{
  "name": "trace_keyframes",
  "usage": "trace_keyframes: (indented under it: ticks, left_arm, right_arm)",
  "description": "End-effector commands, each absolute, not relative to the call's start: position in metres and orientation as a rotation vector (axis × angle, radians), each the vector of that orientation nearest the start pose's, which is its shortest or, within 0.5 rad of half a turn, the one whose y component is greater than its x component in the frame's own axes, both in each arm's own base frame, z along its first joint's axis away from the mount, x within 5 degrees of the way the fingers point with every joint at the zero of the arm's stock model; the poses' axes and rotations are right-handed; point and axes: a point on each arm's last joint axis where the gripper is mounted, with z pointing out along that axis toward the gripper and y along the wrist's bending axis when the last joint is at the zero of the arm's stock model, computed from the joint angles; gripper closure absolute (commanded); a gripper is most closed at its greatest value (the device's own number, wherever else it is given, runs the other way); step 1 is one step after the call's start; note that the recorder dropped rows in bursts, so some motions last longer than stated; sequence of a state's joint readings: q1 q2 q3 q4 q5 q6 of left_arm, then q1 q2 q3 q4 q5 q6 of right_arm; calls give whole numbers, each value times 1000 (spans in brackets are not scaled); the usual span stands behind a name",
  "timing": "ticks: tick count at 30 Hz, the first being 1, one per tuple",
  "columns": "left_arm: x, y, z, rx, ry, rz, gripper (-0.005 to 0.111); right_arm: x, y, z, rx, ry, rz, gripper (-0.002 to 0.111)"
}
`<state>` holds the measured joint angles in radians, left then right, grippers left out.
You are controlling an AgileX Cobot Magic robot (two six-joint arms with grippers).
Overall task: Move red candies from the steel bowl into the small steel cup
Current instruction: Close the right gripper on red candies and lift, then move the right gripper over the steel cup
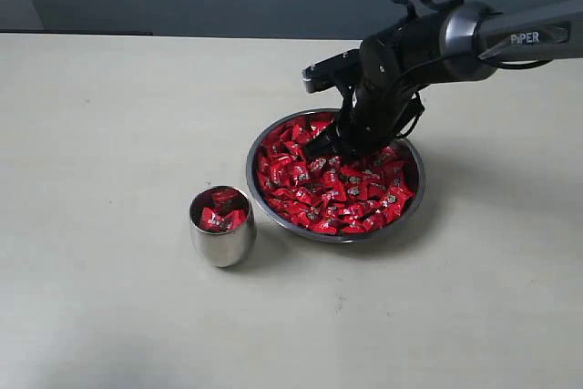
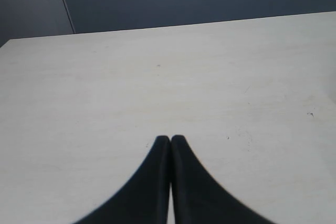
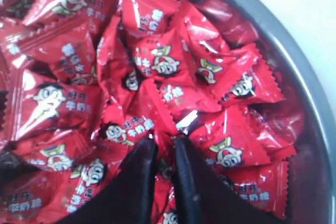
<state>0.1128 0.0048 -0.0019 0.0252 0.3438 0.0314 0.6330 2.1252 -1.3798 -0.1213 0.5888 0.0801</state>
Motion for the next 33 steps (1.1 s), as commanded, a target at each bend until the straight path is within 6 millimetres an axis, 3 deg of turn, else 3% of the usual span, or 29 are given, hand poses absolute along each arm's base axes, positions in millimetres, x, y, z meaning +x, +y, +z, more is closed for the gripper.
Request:
trace_keyframes:
  ticks: [1, 9, 26, 28, 30, 33]
  left_arm:
    - [53, 7, 183, -54, 1819, 123, 106]
    - [53, 7, 183, -54, 1819, 123, 106]
    - [53, 7, 183, -54, 1819, 123, 106]
    - [53, 7, 183, -54, 1819, 123, 106]
    - [53, 7, 183, -54, 1819, 123, 106]
    - [53, 7, 183, -54, 1819, 123, 106]
  right_arm:
    - [346, 244, 122, -898, 2656, 41, 107]
    - [346, 242, 125, -916, 2644, 19, 109]
    - [337, 239, 189, -834, 2571, 113, 109]
    - [329, 246, 201, -862, 2551, 198, 109]
    - [307, 267, 217, -954, 2495, 341, 109]
    - [280, 294, 226, -1077, 2437, 434, 109]
